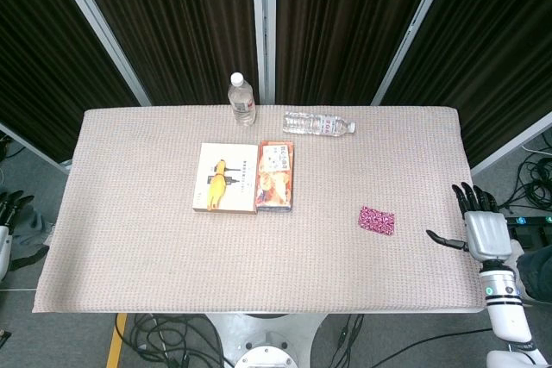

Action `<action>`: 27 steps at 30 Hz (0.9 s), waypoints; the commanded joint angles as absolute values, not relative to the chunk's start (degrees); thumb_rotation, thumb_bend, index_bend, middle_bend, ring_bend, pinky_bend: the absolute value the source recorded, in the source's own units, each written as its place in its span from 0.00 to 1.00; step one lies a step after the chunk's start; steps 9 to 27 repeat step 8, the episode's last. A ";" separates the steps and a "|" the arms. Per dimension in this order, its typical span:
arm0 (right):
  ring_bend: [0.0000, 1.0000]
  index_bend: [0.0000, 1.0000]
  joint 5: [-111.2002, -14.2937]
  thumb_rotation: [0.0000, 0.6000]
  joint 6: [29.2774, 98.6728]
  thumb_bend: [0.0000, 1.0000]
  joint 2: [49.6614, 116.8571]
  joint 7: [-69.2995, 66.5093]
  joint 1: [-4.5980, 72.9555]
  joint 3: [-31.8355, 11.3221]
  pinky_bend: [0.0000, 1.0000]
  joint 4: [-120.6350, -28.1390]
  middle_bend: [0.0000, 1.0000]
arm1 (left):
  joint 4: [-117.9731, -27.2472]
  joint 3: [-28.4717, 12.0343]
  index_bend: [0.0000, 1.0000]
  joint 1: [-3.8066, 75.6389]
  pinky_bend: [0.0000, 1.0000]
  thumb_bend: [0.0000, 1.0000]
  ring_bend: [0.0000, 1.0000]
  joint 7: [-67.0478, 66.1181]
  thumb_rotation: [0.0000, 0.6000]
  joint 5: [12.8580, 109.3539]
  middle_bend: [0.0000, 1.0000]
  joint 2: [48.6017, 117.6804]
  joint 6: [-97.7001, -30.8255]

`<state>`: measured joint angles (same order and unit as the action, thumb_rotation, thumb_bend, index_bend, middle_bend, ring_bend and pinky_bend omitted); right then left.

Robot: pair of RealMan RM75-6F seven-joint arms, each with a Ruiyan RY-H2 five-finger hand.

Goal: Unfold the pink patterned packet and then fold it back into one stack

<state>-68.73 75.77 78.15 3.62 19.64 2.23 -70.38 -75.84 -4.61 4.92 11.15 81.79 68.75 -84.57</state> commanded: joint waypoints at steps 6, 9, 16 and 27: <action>0.00 0.04 -70.71 0.20 75.21 0.00 75.94 2.23 17.77 0.47 0.08 -71.87 0.03 | -77.39 -5.37 0.21 5.44 0.27 0.00 0.09 9.91 1.00 81.45 0.22 68.23 -84.26; 0.00 0.04 -71.00 0.19 74.87 0.00 75.88 2.59 17.53 0.17 0.08 -72.20 0.03 | -77.33 -5.50 0.21 5.72 0.27 0.00 0.09 9.95 1.00 81.48 0.22 68.25 -83.97; 0.00 0.04 -71.00 0.19 74.87 0.00 75.88 2.59 17.53 0.17 0.08 -72.20 0.03 | -77.33 -5.50 0.21 5.72 0.27 0.00 0.09 9.95 1.00 81.48 0.22 68.25 -83.97; 0.00 0.04 -71.00 0.19 74.87 0.00 75.88 2.59 17.53 0.17 0.08 -72.20 0.03 | -77.33 -5.50 0.21 5.72 0.27 0.00 0.09 9.95 1.00 81.48 0.22 68.25 -83.97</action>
